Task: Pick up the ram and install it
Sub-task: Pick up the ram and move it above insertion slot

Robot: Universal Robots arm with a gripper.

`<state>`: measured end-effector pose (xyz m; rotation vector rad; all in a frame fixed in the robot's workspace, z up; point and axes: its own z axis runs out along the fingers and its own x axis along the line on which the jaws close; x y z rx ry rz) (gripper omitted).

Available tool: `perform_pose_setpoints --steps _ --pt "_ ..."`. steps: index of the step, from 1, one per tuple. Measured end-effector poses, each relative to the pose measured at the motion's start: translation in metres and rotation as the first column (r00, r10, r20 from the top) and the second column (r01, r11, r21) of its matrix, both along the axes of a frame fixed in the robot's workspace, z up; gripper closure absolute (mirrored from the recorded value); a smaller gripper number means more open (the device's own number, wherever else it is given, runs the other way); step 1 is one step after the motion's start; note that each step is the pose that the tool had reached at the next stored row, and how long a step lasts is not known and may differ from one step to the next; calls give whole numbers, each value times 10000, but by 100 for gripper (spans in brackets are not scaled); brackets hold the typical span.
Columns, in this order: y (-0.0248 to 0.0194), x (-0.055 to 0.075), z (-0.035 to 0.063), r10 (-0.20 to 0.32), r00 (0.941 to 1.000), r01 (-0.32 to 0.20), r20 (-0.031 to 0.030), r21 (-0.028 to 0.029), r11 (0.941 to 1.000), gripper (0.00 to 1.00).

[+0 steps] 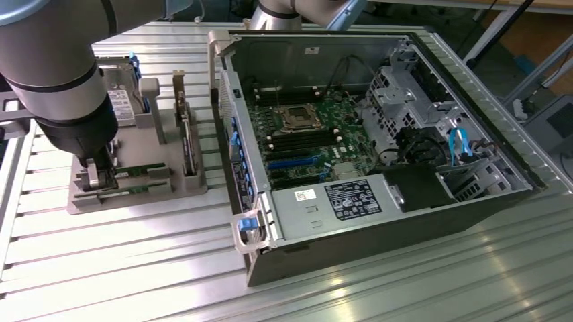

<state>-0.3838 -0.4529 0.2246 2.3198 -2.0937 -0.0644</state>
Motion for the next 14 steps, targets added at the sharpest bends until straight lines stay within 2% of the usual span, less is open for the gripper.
perform_pose_setpoints --steps 2,5,10,14 --pt "-5 1 -1 1 10000 -1 2 1 10000 70" --pt "-60 -4 -1 0 10000 0 2 7 10000 70" --pt "-66 -1 -1 0 10000 0 2 7 10000 70" --pt "-84 87 -1 1 10000 -1 0 8 10000 70"
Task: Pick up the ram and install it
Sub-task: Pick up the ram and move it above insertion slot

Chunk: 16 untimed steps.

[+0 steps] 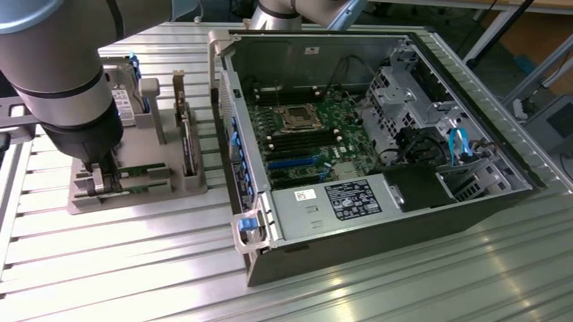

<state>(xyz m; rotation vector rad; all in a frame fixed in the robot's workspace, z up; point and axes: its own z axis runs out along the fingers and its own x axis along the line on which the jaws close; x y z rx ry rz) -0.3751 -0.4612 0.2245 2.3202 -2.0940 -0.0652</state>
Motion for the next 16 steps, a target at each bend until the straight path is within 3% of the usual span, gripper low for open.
perform_pose_setpoints --steps 10,16 --pt "-20 223 0 0 10000 0 -14 0 10000 70" --pt "-21 241 -11 1 10000 -1 -14 1 10000 70"
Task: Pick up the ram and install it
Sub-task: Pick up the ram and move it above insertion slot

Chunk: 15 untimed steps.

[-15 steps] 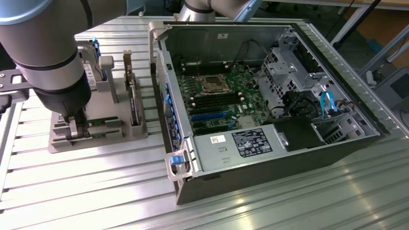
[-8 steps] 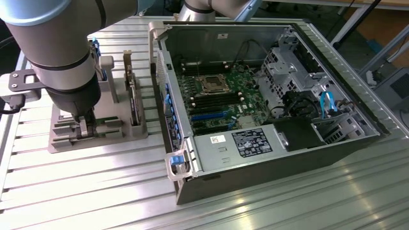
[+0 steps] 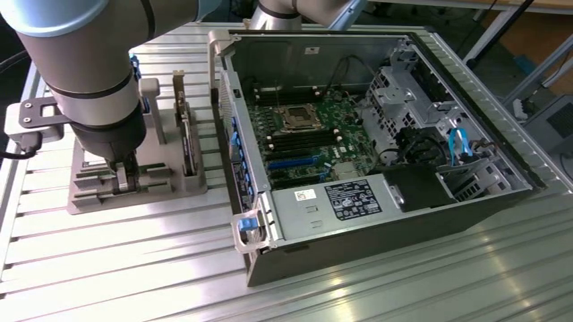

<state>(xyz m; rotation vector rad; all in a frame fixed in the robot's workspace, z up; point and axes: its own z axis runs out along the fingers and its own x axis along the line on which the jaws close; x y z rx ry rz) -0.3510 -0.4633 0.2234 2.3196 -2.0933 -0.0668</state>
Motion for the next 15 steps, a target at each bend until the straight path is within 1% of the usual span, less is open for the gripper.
perform_pose_setpoints --steps 9,15 --pt "0 0 -125 0 10000 0 -1 -1 10000 70" --pt "0 0 -134 0 10000 0 -1 -1 10000 70"
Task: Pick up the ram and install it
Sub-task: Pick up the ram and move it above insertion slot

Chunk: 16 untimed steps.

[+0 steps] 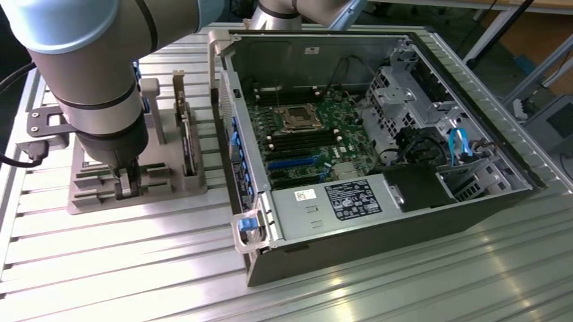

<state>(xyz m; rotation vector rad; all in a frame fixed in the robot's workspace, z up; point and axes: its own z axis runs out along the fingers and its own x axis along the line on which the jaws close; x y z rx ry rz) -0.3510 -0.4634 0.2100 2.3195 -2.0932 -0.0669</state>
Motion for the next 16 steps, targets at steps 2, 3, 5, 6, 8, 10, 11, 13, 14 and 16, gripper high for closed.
perform_pose_setpoints --steps 2,3,5,6,8,10,11,13,14,16 --pt "0 0 0 0 10000 0 0 0 10000 70" --pt "0 0 0 0 10000 0 0 0 10000 70" --pt "0 0 -11 0 10000 0 3 2 10000 70" --pt "0 0 -18 0 10000 0 0 0 10000 70" --pt "0 0 -31 0 10000 0 0 0 10000 70" --pt "0 0 -37 0 10000 0 -2 -2 10000 70" --pt "0 0 -38 0 10000 0 0 0 10000 70" --pt "0 0 -39 0 10000 0 0 0 10000 70" --pt "0 0 -39 0 10000 0 1 1 10000 70" --pt "0 0 -39 0 10000 0 1 0 10000 70"
